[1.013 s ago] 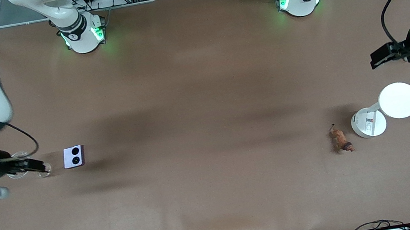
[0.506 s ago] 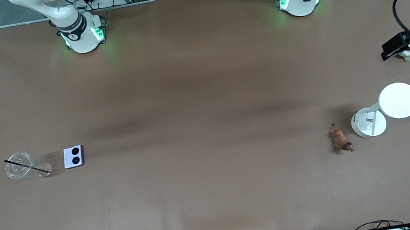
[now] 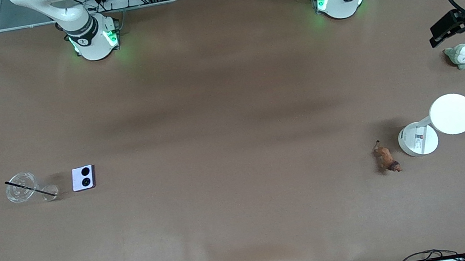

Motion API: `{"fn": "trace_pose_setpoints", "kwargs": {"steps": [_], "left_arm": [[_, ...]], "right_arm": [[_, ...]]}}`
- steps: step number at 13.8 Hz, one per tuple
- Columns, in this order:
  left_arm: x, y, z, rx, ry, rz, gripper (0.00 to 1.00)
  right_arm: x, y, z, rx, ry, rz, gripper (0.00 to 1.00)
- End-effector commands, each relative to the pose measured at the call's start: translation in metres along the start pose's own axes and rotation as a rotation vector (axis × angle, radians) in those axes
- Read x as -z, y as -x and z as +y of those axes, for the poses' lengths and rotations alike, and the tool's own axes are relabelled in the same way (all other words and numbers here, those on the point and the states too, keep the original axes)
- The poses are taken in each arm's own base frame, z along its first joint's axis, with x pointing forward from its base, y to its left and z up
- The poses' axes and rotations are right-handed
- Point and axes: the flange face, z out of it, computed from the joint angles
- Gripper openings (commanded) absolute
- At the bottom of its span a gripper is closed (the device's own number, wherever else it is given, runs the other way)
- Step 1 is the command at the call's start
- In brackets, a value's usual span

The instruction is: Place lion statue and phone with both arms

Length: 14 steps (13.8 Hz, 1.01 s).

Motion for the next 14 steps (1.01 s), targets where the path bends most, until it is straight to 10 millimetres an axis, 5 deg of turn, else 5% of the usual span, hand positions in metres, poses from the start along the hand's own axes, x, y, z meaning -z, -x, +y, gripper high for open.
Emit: {"fn": "trace_pose_setpoints", "kwargs": {"steps": [1, 5, 14], "left_arm": [[0.004, 0.017, 0.007, 0.013, 0.009, 0.007, 1.00], [0.021, 0.028, 0.002, 0.024, 0.005, -0.002, 1.00], [0.033, 0.024, 0.019, -0.009, -0.010, 0.001, 1.00]], "right_arm": [[-0.001, 0.001, 0.003, -0.011, 0.023, -0.001, 1.00], [-0.005, 0.001, -0.016, 0.035, 0.102, 0.007, 1.00], [-0.005, 0.000, -0.014, 0.034, 0.050, 0.007, 1.00]]}}
